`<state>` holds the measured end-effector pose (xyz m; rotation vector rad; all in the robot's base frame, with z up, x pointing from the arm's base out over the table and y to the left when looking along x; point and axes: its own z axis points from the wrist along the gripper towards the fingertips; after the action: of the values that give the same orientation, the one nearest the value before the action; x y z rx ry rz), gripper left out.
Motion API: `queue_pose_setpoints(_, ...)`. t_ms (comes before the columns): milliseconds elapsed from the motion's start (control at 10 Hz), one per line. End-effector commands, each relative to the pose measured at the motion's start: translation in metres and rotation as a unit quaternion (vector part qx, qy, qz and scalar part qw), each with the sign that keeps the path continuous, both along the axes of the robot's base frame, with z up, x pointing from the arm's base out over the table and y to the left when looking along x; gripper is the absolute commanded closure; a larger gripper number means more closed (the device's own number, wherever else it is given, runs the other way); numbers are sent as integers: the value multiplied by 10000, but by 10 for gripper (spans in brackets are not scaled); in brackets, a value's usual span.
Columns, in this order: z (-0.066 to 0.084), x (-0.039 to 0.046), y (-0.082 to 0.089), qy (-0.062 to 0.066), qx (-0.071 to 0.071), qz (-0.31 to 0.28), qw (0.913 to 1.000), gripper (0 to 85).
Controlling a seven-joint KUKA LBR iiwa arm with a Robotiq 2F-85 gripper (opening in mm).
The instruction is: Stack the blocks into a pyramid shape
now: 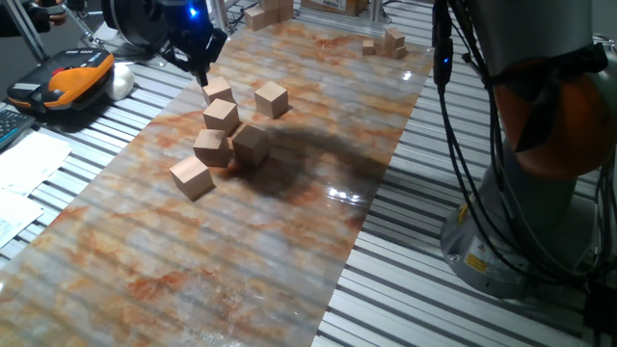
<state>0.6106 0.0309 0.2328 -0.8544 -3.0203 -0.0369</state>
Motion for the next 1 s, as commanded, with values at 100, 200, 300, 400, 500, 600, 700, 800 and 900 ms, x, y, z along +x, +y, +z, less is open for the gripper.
queue_pose_setpoints(100, -4, 58, 11, 41, -159, -1317, 9912, 850)
queue_pose_setpoints(200, 3, 97, 20, 62, -171, -1301, 9913, 850)
queue_pose_setpoints(300, 6, 139, 34, 80, -186, -1286, 9915, 850)
queue_pose_setpoints(400, 5, 177, 45, 94, -204, -1232, 9921, 850)
queue_pose_setpoints(500, -9, 210, 59, 96, -241, -1210, 9923, 850)
queue_pose_setpoints(600, -39, 246, 77, 93, -263, -1210, 9923, 850)
queue_pose_setpoints(700, -70, 275, 93, 86, -298, -1211, 9922, 850)
queue_pose_setpoints(800, -100, 300, 113, 85, -357, -1189, 9922, 850)
queue_pose_setpoints(900, -125, 318, 125, 86, -385, -1144, 9926, 850)
